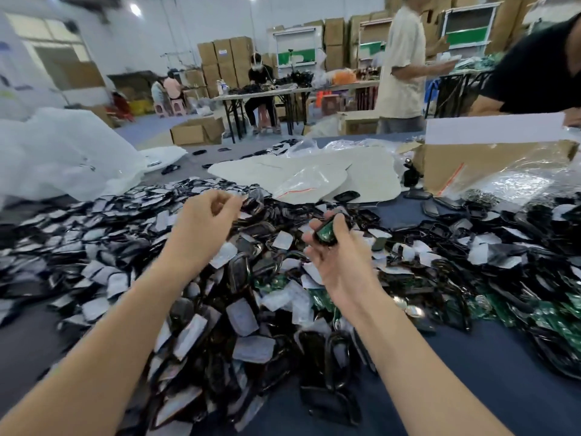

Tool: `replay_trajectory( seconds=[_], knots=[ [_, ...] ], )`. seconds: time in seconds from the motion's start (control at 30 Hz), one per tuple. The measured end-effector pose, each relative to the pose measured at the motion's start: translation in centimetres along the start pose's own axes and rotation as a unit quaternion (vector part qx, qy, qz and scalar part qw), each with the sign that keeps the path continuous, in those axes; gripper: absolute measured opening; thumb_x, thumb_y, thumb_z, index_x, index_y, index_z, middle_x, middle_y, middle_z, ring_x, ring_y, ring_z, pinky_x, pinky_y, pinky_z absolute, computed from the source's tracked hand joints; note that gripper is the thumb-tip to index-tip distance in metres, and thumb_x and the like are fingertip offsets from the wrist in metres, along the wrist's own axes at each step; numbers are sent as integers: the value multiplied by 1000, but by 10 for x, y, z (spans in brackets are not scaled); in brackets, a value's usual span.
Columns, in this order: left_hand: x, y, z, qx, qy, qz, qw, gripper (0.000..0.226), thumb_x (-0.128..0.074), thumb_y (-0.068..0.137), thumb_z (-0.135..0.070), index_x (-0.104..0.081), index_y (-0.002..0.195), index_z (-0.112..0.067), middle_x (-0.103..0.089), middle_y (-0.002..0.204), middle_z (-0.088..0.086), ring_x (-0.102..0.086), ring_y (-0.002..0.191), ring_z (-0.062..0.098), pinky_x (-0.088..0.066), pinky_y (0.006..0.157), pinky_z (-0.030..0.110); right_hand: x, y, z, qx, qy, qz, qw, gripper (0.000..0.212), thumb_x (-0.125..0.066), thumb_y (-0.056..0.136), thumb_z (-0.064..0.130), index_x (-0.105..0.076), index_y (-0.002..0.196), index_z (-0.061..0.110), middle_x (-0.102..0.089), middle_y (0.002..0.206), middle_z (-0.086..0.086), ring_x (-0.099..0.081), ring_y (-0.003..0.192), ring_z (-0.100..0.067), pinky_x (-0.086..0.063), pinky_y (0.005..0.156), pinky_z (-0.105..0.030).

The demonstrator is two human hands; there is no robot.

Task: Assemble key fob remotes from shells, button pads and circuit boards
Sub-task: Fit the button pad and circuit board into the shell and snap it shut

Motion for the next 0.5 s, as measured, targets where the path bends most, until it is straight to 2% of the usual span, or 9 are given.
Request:
replay_trajectory(
  seconds=[0.03,0.1,0.17,0.23,0.3,0.37,0.43,0.5],
  knots=[
    [7,13,8,12,53,-2,999,28,-55,101,-33,-68,89,-11,-69,80,16,-59,74,37,-43,68,39,1,0,-3,-4,-12,0,1000,24,-39,108,30,-57,104,16,-72,77,0,-69,63,-15,-56,55,-23],
    [12,35,22,36,137,8,990,34,-55,100,-32,-63,73,-14,-62,68,6,-54,70,30,-35,65,33,5,1,-7,-12,-25,-4,1000,24,-39,108,30,-58,103,16,-71,78,0,-69,61,-14,-55,53,-23],
    [8,56,32,48,195,34,979,45,-53,100,-32,-48,61,-10,-48,58,6,-46,60,27,-29,57,34,7,2,-9,-14,-34,-3,999,24,-40,108,30,-58,101,16,-71,78,-1,-68,60,-15,-55,51,-23],
    [-4,71,37,50,239,62,968,49,-52,100,-34,-39,59,-12,-40,54,7,-41,52,25,-27,53,33,11,3,-9,-15,-41,-4,999,25,-41,107,31,-60,101,17,-72,78,-1,-68,60,-16,-55,50,-24],
    [-19,80,41,54,281,100,953,46,-54,100,-38,-45,63,-11,-47,58,10,-48,56,27,-34,56,32,15,3,-9,-9,-43,-4,999,25,-42,107,32,-62,103,17,-74,79,-2,-69,61,-17,-55,50,-24],
    [-31,85,45,52,327,141,933,43,-58,98,-40,-57,73,-6,-61,71,12,-59,69,29,-45,64,33,18,3,-9,-4,-46,0,999,24,-45,106,32,-63,106,16,-74,80,-2,-69,62,-17,-56,51,-25],
    [-36,89,48,43,363,164,916,39,-62,96,-41,-66,92,-3,-67,92,15,-62,86,31,-52,76,38,19,2,-9,-2,-53,7,999,24,-46,104,33,-62,109,15,-74,81,-3,-69,63,-18,-56,52,-26],
    [-36,91,49,32,366,172,914,38,-65,94,-40,-66,106,-4,-68,105,15,-61,97,33,-51,85,40,20,2,-9,1,-63,15,998,24,-48,103,34,-63,110,16,-74,83,-3,-70,65,-19,-55,53,-26]
  ],
)
Point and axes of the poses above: each hand's wrist, its own y-axis towards the middle knuckle, its own x-axis out of the back of the hand, z = x × y, the point moved 5 cm from there along y, towards the middle knuckle
